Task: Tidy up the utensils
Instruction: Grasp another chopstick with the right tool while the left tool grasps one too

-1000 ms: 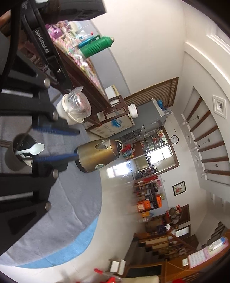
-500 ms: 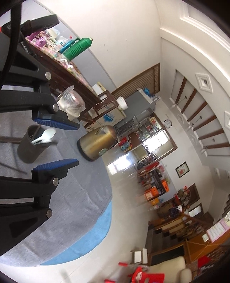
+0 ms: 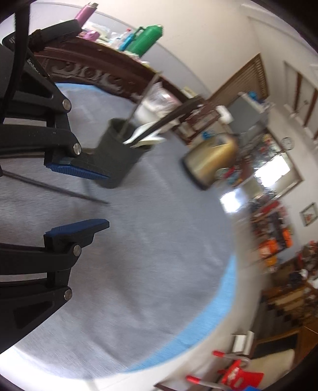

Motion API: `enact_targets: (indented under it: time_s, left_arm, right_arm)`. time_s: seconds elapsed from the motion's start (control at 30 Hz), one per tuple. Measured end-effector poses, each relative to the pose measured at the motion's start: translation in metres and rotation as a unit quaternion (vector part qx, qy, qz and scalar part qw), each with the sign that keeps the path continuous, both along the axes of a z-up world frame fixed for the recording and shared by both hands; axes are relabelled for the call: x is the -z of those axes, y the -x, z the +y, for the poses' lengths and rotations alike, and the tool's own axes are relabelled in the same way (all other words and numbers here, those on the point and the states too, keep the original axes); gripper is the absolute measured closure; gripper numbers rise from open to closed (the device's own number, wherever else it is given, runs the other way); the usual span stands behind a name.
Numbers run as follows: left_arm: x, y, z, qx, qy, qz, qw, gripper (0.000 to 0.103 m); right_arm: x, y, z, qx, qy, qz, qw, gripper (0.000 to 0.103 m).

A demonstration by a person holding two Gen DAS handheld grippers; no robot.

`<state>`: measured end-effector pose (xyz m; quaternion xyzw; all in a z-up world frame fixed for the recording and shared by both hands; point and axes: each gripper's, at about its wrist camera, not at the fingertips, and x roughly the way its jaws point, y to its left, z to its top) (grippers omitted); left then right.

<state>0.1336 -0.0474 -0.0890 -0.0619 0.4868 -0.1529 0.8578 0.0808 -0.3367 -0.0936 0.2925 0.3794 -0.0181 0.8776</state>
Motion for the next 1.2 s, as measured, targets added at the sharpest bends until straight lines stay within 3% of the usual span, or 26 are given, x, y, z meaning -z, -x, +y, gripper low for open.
enact_targets:
  time_s: [0.3, 0.9, 1.2]
  left_arm:
    - [0.028, 0.005, -0.023, 0.035, -0.023, 0.034, 0.9985, 0.050]
    - [0.045, -0.003, -0.041, 0.051, -0.024, 0.039, 0.9977, 0.050]
    - [0.045, -0.017, -0.051, 0.047, -0.036, 0.023, 0.9980, 0.044]
  right_arm:
    - [0.043, -0.010, 0.024, -0.042, -0.002, 0.063, 0.997, 0.072]
    - [0.061, -0.030, 0.053, -0.067, 0.014, 0.088, 0.994, 0.079]
    - [0.060, -0.035, 0.069, -0.078, 0.066, 0.078, 0.992, 0.082]
